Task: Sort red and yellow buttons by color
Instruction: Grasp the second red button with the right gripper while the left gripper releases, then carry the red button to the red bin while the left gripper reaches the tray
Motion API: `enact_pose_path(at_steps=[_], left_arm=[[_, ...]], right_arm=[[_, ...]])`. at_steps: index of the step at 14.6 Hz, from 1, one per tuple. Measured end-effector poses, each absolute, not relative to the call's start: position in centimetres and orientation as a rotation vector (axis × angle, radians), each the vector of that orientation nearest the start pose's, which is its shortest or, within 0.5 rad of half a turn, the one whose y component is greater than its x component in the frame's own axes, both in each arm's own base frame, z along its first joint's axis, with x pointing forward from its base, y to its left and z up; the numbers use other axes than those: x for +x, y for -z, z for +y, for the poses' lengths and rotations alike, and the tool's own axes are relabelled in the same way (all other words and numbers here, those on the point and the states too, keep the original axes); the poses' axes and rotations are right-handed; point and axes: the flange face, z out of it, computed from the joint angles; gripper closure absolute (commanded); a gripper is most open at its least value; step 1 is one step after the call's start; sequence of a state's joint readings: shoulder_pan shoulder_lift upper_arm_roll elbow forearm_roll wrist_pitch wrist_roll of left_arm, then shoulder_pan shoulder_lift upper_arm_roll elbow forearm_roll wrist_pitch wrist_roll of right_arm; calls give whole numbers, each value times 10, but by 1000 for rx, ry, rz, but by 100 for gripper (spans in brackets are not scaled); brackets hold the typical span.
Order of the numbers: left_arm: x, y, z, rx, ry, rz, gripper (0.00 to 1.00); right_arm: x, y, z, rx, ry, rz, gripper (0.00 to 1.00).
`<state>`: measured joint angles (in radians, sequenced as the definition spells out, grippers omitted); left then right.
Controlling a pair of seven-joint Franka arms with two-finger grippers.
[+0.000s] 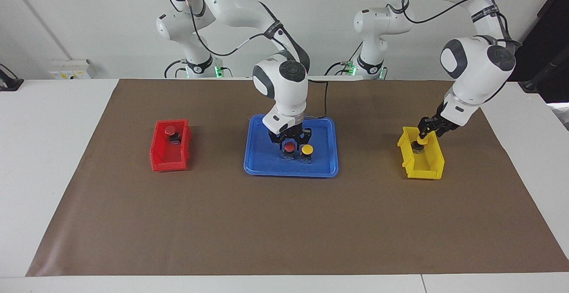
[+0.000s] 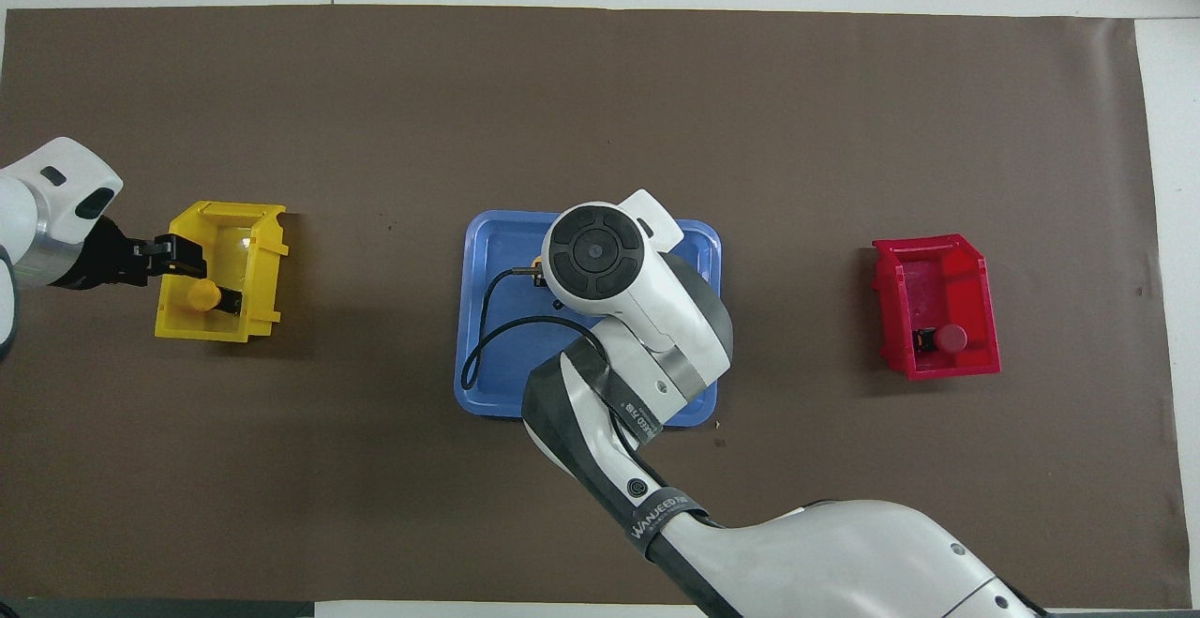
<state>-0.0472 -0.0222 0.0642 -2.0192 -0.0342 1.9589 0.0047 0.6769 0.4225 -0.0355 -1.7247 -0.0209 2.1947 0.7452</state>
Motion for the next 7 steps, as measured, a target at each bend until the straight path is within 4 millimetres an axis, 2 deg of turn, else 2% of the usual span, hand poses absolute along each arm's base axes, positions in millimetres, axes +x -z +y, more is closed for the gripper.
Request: enact_pose_path(at_steps=[2,4,6,7], left_arm=[[538,-499,5,-3177,-87,-29,0],[527,-544,5,-3180,-105,-18,0],[513,-585,3,-3178,-114,15,0],[509,-600,2,-3175,-114,59,0]], right_arm=[[533,-349,396,-3133,85,146,77],[537,-369,387,-3138,76,170,77],[544,-415,364,-3145,68,147,77],[547,-444,340,-3152,51,115,77]])
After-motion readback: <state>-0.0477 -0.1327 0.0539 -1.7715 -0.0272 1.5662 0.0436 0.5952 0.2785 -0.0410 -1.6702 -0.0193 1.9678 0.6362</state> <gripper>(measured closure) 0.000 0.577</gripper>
